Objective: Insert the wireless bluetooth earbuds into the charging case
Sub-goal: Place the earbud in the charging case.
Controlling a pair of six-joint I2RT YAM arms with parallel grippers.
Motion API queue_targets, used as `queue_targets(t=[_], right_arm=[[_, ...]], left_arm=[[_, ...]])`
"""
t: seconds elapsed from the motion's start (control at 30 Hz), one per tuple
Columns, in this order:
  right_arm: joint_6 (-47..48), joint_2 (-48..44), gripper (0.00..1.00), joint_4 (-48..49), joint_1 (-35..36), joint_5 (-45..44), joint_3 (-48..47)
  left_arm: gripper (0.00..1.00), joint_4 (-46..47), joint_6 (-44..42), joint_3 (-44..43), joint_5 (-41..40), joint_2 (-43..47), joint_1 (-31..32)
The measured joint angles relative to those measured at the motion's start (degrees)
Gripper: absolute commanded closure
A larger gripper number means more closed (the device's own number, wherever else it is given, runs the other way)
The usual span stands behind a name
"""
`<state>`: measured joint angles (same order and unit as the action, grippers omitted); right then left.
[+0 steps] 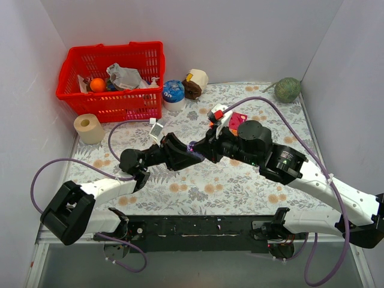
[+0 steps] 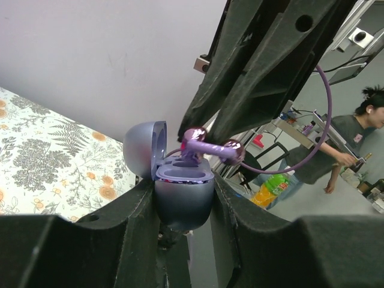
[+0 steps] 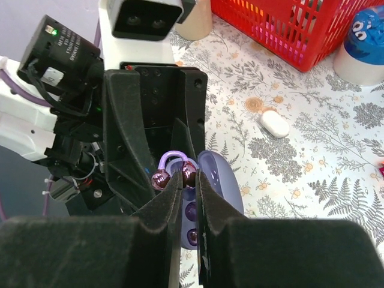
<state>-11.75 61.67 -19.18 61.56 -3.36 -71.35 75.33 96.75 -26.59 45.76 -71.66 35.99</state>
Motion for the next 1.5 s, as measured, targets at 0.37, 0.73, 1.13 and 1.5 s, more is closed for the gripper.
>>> queue_targets(t=[0.37,0.73,1.13,1.5], right_arm=[[-2.27,-0.87,0.99,0.11,-1.29,-0.17,2.58],[-14.05,-5.55,0.99,9.55,-7.65,11.19,13.14],[-18.75,-5.62,0.89,11.91,-11.37,17.14,14.21],[-18.84,-2.38,0.75,7.67,-11.56,17.0,11.67]], left_arm=[[1.0,0.15,0.68,1.95,-2.19,1.57,0.26],[1.0,0.04,0.35,4.92,-4.44,1.77,1.01],[1.0,0.13,-0.94,5.57,-4.68,1.81,1.03],[1.0,-0.5,-2.45,6.27,-4.9,2.4,1.03]])
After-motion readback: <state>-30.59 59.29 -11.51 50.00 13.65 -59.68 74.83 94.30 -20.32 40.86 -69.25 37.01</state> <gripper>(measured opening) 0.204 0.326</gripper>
